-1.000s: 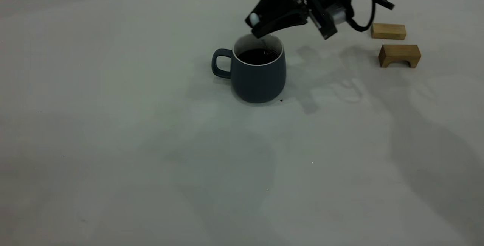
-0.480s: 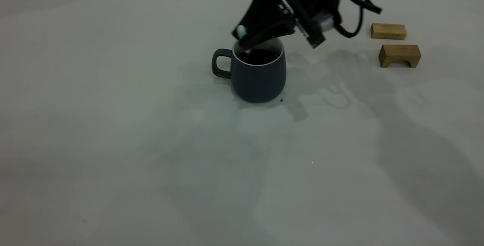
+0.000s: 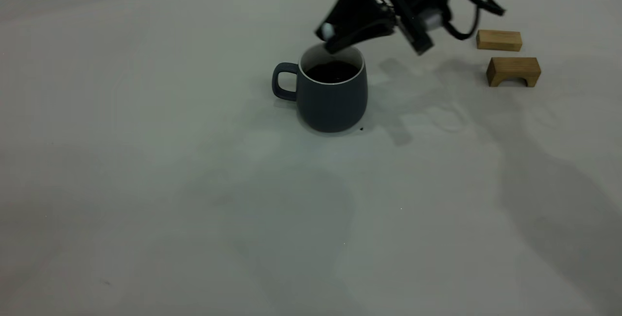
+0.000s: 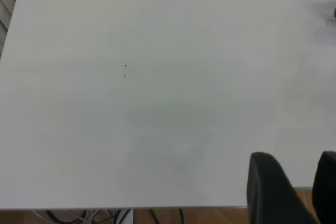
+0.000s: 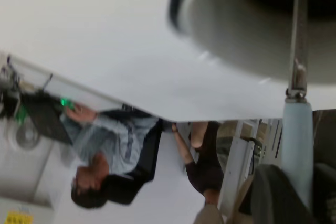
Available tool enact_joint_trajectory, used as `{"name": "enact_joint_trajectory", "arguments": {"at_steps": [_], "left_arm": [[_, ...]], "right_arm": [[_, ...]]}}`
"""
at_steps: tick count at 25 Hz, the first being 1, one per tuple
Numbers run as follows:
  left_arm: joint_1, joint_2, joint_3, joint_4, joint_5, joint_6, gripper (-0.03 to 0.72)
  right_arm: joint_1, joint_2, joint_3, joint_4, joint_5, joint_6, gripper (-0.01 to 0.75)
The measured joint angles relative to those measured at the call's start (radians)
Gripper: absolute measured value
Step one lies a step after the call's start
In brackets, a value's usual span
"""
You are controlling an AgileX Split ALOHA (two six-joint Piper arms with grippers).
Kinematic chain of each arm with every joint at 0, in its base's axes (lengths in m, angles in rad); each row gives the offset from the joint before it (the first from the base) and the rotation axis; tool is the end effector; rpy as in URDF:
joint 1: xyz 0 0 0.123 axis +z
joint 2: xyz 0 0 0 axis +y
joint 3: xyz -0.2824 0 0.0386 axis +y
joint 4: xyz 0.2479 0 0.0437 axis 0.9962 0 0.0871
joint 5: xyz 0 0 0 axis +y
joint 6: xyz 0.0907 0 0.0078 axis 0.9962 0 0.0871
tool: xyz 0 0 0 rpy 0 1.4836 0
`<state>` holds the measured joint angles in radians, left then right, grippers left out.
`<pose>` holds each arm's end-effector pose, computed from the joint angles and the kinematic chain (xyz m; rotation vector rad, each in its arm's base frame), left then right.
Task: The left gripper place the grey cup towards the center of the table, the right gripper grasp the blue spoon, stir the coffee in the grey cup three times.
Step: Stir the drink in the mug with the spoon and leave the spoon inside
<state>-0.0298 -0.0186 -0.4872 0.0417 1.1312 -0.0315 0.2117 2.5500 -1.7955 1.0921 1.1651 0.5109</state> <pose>-0.0092 0.0037 0.2680 -0.0057 2.1083 0.0137 0.4446 0.1715 0.0581 -1.0519 -2.1600 -1.0232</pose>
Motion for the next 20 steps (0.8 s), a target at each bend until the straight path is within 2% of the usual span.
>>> {"name": "enact_joint_trajectory", "arguments": {"at_steps": [3,7,11,16,20], "left_arm": [[0.0,0.0,0.0,0.0,0.0,0.0,0.276],[0.0,0.0,0.0,0.0,0.0,0.0,0.276],[0.0,0.0,0.0,0.0,0.0,0.0,0.276],[0.0,0.0,0.0,0.0,0.0,0.0,0.276],[0.0,0.0,0.0,0.0,0.0,0.0,0.276]], "right_arm": [[0.005,0.0,0.0,-0.027,0.001,0.035,0.135],[0.05,0.0,0.0,-0.006,0.001,0.045,0.135],[0.081,0.0,0.0,0.069,-0.005,-0.061,0.135],[0.063,0.0,0.0,0.079,-0.021,-0.165,0.135],[0.033,0.0,0.0,0.019,-0.002,-0.106,0.135]]}}
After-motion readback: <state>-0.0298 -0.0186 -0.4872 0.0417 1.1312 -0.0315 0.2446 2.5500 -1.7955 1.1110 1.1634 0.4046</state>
